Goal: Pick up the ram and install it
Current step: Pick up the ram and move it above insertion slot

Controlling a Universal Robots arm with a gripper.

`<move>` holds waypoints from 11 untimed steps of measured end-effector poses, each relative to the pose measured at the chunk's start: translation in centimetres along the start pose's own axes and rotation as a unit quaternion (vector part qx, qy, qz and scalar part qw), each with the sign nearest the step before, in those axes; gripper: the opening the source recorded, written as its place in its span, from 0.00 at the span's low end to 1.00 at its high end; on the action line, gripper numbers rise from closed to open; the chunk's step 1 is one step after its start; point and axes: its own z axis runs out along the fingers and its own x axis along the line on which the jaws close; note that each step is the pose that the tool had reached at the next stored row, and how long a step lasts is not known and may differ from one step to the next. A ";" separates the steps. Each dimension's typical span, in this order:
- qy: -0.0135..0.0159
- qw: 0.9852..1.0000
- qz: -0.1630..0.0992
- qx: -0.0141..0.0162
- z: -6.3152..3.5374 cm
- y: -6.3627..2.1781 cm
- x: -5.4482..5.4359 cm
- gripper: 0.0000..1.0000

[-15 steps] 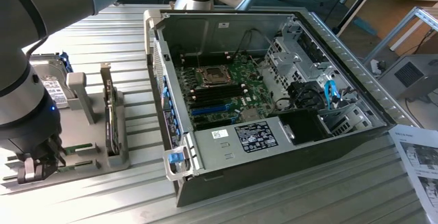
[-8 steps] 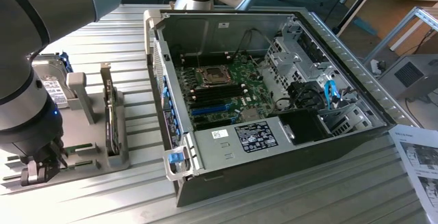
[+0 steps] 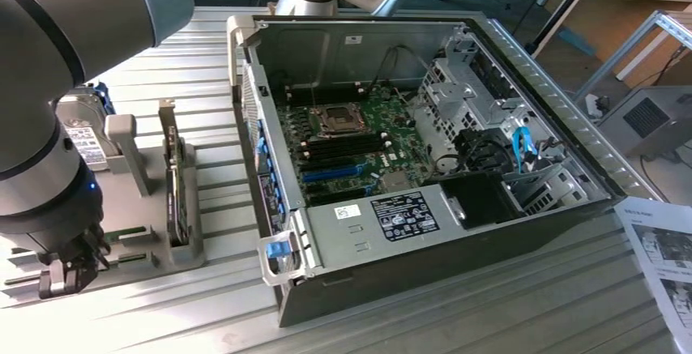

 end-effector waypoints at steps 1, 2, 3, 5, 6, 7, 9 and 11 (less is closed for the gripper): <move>0.000 1.000 0.000 0.000 0.09 0.00 0.0 0.24; 0.000 1.000 0.000 0.000 0.17 0.00 0.0 0.24; 0.000 1.000 0.000 0.000 0.29 0.00 0.0 0.24; 0.000 1.000 0.000 0.000 0.46 0.00 0.0 0.24; 0.000 1.000 0.000 0.000 0.59 0.00 0.0 0.24; 0.000 1.000 0.000 0.000 0.65 -0.01 0.1 0.24; 0.000 1.000 0.000 0.000 0.76 -0.01 0.1 0.24; 0.000 1.000 0.000 0.000 0.76 -0.01 0.1 0.24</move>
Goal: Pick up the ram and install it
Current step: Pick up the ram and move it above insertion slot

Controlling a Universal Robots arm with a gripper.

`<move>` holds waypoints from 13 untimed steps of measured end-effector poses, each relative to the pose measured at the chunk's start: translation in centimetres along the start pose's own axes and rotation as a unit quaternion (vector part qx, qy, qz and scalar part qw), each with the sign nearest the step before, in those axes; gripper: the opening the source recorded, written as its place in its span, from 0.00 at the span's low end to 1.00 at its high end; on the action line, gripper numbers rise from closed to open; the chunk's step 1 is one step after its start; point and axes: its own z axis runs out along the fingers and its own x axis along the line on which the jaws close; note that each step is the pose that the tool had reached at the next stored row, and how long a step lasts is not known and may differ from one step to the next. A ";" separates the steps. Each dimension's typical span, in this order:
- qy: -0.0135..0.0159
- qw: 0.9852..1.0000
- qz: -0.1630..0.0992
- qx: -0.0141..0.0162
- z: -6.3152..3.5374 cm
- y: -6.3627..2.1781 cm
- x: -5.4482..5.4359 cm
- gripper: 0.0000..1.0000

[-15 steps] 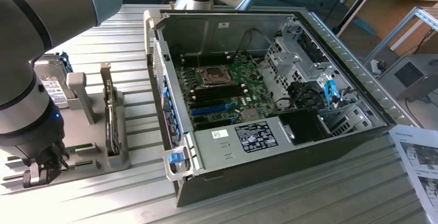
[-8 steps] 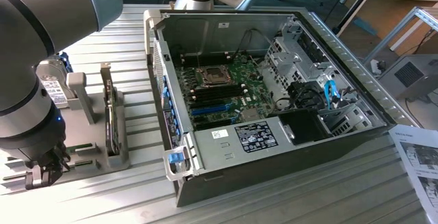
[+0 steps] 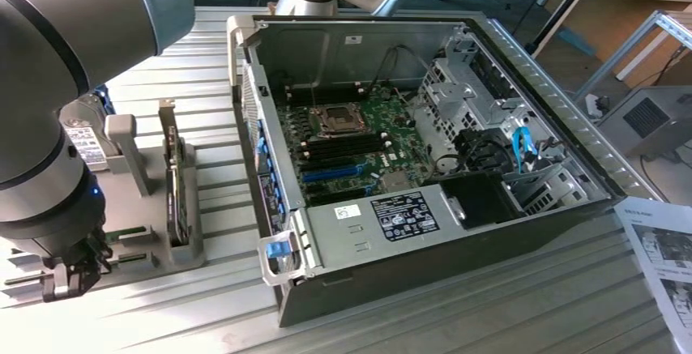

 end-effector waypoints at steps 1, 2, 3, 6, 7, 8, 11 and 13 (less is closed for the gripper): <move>0.000 1.000 0.000 0.000 0.00 0.00 0.0 0.24; 0.000 1.000 0.000 0.000 0.01 0.00 0.0 0.24; 0.000 1.000 0.000 0.000 0.01 0.00 0.0 0.24; 0.000 1.000 0.000 0.000 0.04 -0.01 0.0 0.24; 0.000 1.000 0.000 0.000 0.07 0.00 0.0 0.24; 0.000 1.000 0.000 0.000 0.07 0.00 -0.1 0.24; 0.000 1.000 0.000 0.000 0.07 0.00 -0.1 0.24; 0.000 1.000 0.000 0.000 0.07 0.00 -0.1 0.24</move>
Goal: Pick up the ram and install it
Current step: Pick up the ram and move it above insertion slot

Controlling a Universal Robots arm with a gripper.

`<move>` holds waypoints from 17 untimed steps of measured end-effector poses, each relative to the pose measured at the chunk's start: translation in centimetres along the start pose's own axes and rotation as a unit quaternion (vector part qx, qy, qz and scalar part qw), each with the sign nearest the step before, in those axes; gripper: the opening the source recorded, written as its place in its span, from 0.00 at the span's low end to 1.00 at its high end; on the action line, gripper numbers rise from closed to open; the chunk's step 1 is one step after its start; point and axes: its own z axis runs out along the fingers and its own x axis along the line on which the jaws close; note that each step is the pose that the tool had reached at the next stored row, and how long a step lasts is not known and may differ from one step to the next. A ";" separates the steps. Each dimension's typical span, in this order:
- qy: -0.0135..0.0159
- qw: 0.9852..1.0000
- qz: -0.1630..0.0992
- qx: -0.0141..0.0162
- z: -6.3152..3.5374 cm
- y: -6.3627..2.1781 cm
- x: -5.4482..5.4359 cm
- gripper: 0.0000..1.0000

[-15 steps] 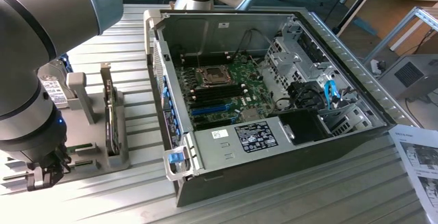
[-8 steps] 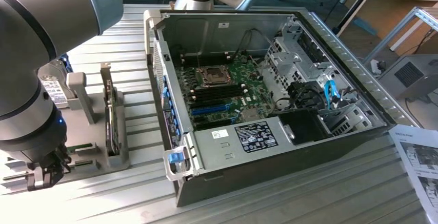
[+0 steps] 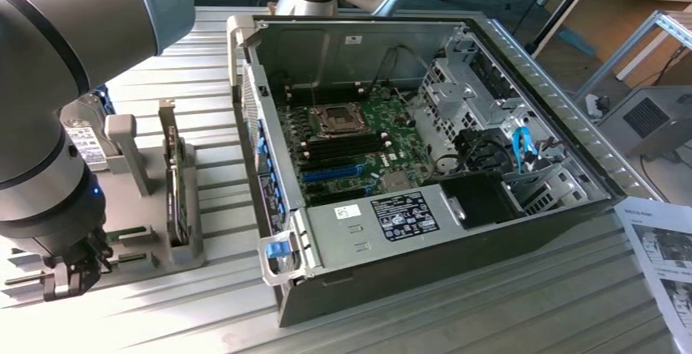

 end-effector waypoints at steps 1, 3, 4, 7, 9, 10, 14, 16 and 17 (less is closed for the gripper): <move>0.000 1.000 0.000 0.000 0.01 0.00 0.0 0.24; 0.000 1.000 0.000 0.000 0.08 0.00 -0.1 0.24; 0.000 1.000 0.000 0.000 0.11 0.00 -0.1 0.24; 0.000 1.000 0.000 0.000 0.19 0.00 -0.2 0.24; 0.000 1.000 0.000 0.000 0.19 0.00 -0.2 0.24; 0.000 1.000 0.000 0.000 0.19 0.00 -0.2 0.24; 0.000 1.000 0.000 0.000 0.33 0.01 -0.2 0.24; 0.000 1.000 0.000 0.000 0.38 0.01 -0.2 0.24; 0.000 1.000 0.000 0.000 0.38 0.01 -0.2 0.24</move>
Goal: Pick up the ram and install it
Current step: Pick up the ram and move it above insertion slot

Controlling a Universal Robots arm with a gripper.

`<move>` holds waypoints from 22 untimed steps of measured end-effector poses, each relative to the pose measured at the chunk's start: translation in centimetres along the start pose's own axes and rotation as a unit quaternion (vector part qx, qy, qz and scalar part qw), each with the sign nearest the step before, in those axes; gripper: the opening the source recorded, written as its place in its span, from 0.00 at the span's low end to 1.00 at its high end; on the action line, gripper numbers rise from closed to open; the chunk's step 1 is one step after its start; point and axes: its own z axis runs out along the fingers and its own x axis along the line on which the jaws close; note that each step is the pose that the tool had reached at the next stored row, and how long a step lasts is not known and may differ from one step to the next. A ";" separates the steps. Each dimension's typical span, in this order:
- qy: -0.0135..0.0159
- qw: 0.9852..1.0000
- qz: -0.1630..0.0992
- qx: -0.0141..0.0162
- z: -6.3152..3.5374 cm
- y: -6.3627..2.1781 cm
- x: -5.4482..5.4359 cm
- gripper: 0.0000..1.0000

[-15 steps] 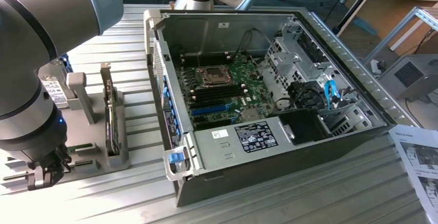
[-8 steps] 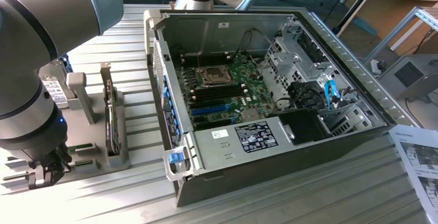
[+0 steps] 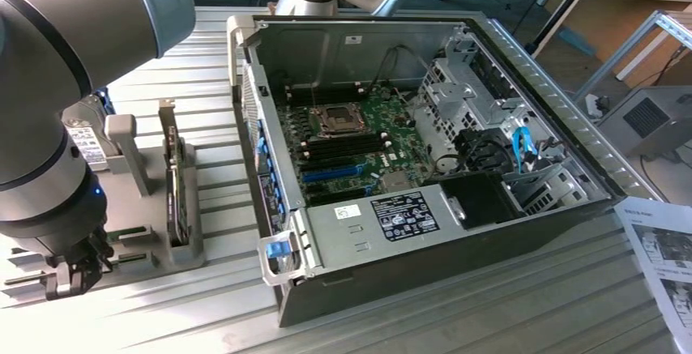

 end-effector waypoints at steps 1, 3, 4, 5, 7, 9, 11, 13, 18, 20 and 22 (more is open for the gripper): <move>0.000 1.000 0.000 0.000 0.00 0.00 0.0 0.24; 0.000 1.000 0.000 0.000 0.00 0.00 0.0 0.24; 0.000 1.000 0.000 0.000 0.01 0.00 0.0 0.24; 0.000 1.000 0.000 0.000 0.01 0.00 0.0 0.24; 0.000 1.000 0.000 0.000 0.00 0.00 0.0 0.16; 0.000 1.000 0.000 0.000 0.01 0.00 0.0 0.12; 0.000 1.000 0.000 0.000 0.00 0.00 0.0 0.12; 0.000 1.000 0.000 0.000 0.00 0.00 0.0 0.12; 0.000 1.000 0.000 0.000 0.00 0.00 0.0 0.12; 0.000 1.000 0.000 0.000 0.00 0.00 0.0 0.12; 0.000 1.000 0.000 0.000 0.00 0.00 0.0 0.12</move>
